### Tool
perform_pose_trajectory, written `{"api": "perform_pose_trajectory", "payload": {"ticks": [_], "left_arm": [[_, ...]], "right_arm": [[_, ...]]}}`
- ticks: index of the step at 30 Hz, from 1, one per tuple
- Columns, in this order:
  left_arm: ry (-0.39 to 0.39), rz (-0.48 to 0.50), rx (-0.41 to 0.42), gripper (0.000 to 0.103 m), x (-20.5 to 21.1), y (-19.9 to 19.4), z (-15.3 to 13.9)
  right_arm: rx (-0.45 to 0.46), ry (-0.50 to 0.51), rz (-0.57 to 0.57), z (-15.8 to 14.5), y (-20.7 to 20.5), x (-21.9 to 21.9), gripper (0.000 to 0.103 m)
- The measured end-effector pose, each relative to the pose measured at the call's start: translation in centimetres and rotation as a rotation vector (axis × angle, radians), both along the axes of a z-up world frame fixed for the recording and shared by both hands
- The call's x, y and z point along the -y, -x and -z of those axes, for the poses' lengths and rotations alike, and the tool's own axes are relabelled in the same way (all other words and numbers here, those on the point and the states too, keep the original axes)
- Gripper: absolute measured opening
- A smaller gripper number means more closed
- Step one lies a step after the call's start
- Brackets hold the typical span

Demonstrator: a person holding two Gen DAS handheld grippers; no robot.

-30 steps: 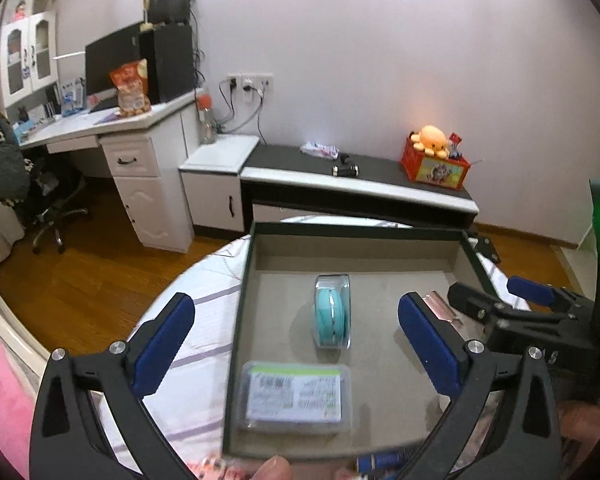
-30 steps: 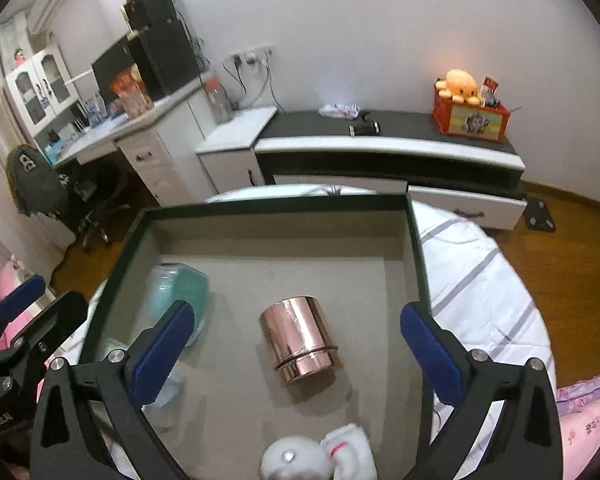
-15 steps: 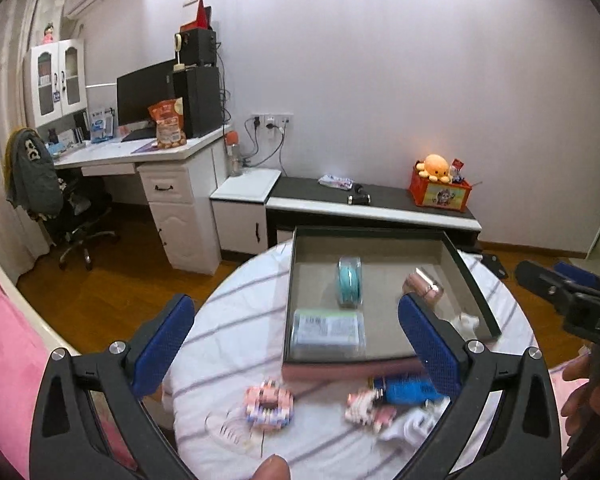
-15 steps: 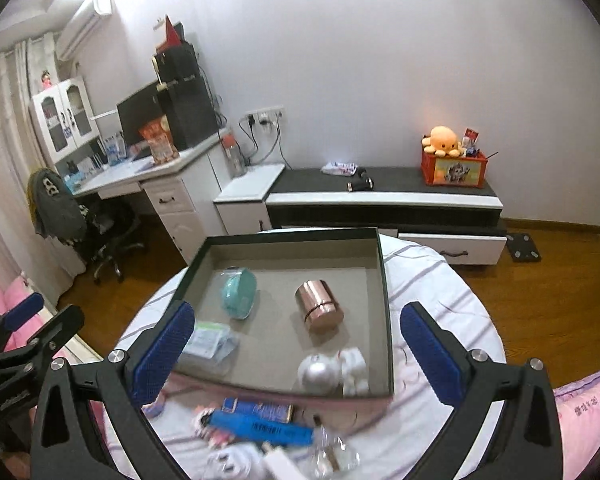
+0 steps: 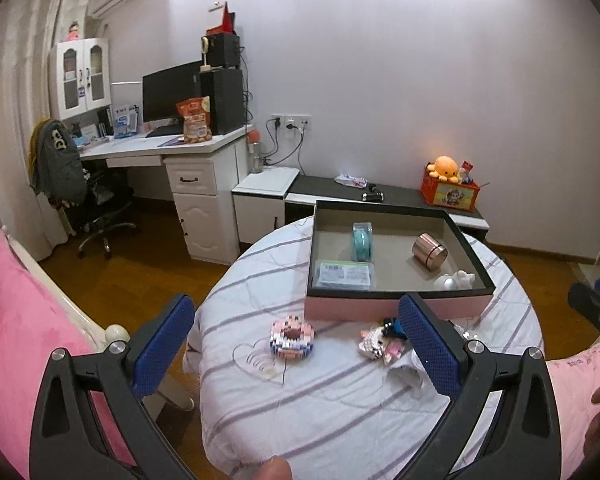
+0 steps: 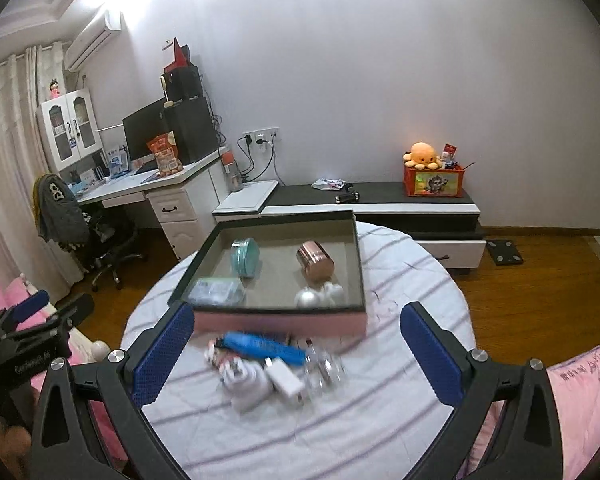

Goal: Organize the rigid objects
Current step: 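Withdraw both tools up out of the pink box, then grasp the pink block donut with the left tool while the right tool grasps the white power bank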

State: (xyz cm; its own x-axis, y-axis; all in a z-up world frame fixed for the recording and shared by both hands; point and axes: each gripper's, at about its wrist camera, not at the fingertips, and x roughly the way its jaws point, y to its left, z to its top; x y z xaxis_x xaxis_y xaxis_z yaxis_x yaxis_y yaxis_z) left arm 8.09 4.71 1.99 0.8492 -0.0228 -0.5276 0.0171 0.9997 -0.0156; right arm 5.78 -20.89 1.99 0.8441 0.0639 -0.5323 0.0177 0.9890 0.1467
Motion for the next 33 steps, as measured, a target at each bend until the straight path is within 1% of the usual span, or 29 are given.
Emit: {"api": "perform_pose_trajectory", "payload": {"ticks": [3,5,8,11,15,21,24,33], "left_arm": [[-0.001,0.0,0.02,0.103,0.0,1.3,0.1],[0.009,0.005,0.032,0.103,0.0,2.2,0.5],[0.022,0.01,0.021,0.103,0.0,2.8,1.0],[0.006,0.007,0.003,0.103,0.1,2.8,1.8],[0.007,0.004,-0.032,0.103,-0.1,2.2,2.9],[0.0,0.007,-0.054,0.103,-0.2,1.2,4.1],[-0.002,0.007,-0.07,0.103,-0.3,0.3,4.8],[-0.011,-0.007,-0.144,0.103,-0.8,-2.7,7.8]], "right_arm": [[0.001,0.028,0.011,0.6,1.8,-0.1,0.103],[-0.004,0.035,-0.006,1.0,2.6,-0.3,0.103],[-0.023,0.055,-0.011,1.7,2.9,-0.6,0.103],[-0.04,0.043,-0.026,2.5,2.9,-0.6,0.103],[-0.06,0.045,-0.033,3.2,2.4,-0.6,0.103],[-0.084,0.058,-0.038,4.0,1.7,-0.9,0.103],[-0.112,0.055,-0.043,4.7,0.9,-0.9,0.103],[-0.207,0.043,-0.114,7.7,-2.0,-2.2,0.103]]}}
